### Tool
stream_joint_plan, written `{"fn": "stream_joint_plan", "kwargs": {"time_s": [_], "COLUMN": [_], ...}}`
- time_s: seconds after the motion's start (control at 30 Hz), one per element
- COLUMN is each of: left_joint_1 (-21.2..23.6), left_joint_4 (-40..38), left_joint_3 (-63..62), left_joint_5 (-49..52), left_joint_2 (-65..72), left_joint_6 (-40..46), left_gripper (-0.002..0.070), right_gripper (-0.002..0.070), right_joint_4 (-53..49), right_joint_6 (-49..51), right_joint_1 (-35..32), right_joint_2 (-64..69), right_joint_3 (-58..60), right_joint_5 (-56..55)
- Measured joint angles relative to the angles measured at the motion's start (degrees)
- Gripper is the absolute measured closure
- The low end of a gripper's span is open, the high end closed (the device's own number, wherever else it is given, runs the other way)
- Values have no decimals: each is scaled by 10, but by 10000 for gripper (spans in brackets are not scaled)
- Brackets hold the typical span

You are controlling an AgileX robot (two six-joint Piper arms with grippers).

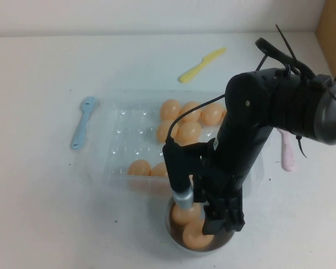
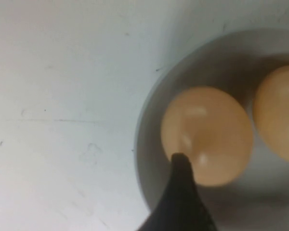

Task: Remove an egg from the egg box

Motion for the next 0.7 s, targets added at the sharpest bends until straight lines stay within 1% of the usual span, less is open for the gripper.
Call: {"fn": "stream_joint_plan", "kwargs": {"time_s": [0.07, 0.13, 0.23, 0.3, 0.33, 0.4, 0.43, 0.47, 0.5, 0.57, 0.7], "left_joint_1": [0, 0, 0, 0, 0, 0, 0, 0, 0, 0, 0], "left_joint_4": [0, 0, 0, 0, 0, 0, 0, 0, 0, 0, 0], "left_joint_3": [0, 0, 0, 0, 0, 0, 0, 0, 0, 0, 0], "left_joint_5": [0, 0, 0, 0, 0, 0, 0, 0, 0, 0, 0], "left_joint_2": [0, 0, 0, 0, 0, 0, 0, 0, 0, 0, 0], "left_joint_6": [0, 0, 0, 0, 0, 0, 0, 0, 0, 0, 0], "left_gripper": [678, 678, 678, 678, 679, 678, 678, 678, 678, 678, 678], "right_gripper": [194, 183, 195, 247, 297, 422, 506, 570, 612, 658, 684], "right_joint_4": [1, 2, 6, 23, 35, 63, 81, 99, 113, 130, 142], "right_joint_6": [3, 3, 5, 7, 8, 15, 19, 27, 34, 47, 77], "right_joint_1": [0, 0, -1, -7, -11, -23, -30, -38, -44, -56, -70], "right_joint_2": [0, 0, -1, -6, -13, -29, -39, -52, -65, -97, -180], "right_joint_3": [0, 0, 0, 0, 0, 1, 2, 5, 9, 32, 117], "right_joint_5": [-1, -2, -4, -4, -4, -4, -4, -5, -8, -29, -123]}}
